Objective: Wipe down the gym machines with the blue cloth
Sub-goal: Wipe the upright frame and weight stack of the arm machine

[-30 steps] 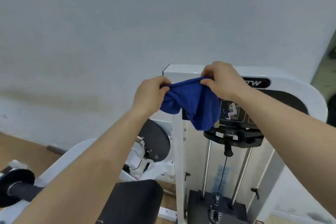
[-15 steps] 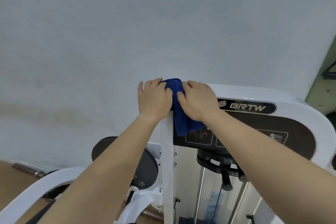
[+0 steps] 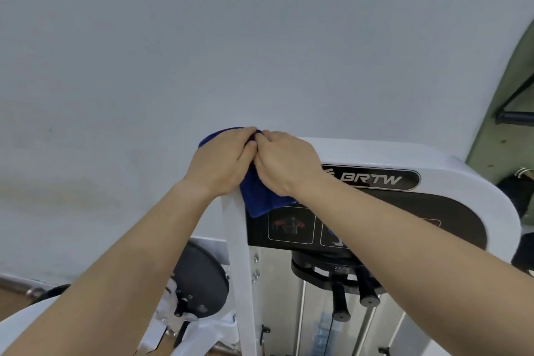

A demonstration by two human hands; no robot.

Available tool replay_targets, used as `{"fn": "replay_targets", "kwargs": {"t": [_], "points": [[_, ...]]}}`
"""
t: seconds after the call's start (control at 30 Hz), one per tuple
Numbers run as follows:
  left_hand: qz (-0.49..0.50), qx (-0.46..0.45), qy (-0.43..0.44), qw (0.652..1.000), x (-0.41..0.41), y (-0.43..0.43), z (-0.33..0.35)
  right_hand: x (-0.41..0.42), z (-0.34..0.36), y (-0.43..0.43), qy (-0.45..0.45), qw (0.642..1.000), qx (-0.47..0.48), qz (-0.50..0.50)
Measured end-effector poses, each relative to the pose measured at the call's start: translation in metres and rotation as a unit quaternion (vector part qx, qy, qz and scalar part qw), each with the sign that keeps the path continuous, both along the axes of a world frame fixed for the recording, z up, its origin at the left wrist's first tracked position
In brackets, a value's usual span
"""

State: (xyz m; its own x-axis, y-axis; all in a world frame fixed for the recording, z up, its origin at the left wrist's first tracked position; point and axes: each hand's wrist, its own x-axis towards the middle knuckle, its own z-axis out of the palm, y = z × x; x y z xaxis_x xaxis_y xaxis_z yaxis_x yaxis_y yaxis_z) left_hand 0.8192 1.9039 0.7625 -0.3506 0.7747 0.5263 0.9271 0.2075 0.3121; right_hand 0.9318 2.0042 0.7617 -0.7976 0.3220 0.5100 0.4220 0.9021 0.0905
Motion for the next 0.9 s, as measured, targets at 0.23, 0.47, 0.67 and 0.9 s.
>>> {"fn": "replay_targets", "kwargs": {"t": [0.23,0.47,0.67,0.9], "points": [[0.066,-0.039,-0.014,0.997,-0.019,0.011,0.002,-0.009,0.013,0.022,-0.120,0.991,-0.051,0.006],[0.026,-0.072,0.084,0.994,0.047,0.044,-0.001,0.080,0.009,0.056,-0.109,0.994,0.013,-0.004],[-0.052,-0.081,0.128,0.987,0.138,0.108,0.001,0.182,-0.020,0.105,0.004,0.994,0.059,-0.090],[-0.140,-0.116,0.171,0.968,0.223,0.169,0.010,0.266,-0.054,0.143,0.155,0.975,-0.105,-0.116]]}}
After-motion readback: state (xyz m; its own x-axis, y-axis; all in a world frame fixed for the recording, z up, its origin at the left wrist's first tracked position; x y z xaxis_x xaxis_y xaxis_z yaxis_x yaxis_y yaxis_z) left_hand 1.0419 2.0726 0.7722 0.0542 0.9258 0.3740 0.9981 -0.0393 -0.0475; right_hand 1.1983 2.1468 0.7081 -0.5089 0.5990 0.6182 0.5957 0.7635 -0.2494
